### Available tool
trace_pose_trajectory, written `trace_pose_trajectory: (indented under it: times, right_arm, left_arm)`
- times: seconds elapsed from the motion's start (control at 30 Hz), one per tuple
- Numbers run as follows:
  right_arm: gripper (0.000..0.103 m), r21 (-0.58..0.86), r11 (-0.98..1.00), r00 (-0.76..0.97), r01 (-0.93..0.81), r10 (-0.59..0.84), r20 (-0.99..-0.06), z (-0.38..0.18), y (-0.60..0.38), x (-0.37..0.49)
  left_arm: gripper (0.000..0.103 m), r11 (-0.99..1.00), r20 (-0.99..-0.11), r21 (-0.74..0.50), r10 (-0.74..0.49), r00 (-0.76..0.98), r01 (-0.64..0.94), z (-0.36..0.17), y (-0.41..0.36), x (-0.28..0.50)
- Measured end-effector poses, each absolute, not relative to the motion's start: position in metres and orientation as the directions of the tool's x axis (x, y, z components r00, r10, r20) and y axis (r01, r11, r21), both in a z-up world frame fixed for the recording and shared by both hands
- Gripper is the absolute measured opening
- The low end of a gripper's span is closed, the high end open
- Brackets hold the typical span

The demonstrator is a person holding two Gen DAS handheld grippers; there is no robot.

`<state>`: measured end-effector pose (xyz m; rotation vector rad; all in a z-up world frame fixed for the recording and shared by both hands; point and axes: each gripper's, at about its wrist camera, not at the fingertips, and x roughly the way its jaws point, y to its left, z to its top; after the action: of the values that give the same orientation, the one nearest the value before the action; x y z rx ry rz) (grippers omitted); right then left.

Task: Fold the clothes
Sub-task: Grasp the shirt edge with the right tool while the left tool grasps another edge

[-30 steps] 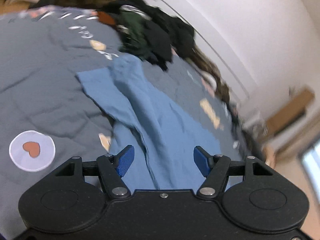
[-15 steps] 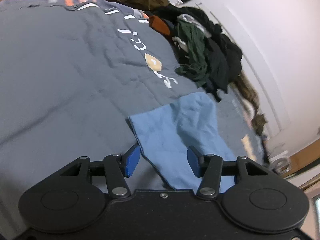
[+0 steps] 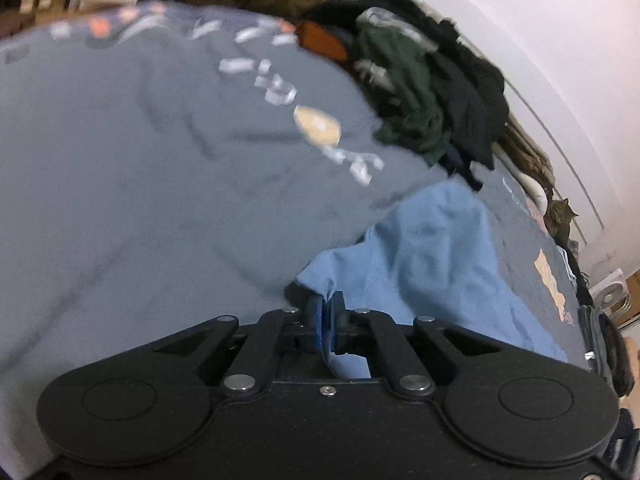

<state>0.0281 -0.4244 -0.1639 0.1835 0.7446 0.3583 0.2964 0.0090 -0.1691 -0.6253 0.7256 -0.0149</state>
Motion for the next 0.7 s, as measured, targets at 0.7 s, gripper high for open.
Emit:
trace_pose_trajectory:
  times: [0.7]
  right_arm:
    - [0.004,0.668,0.743,0.851,0.042,0.323,-0.413,-0.117,-0.568,-0.003]
  left_arm:
    - [0.004,0.924,-0.495,-0.251,-0.379,0.782,0.289,0.008,-0.300,0.378]
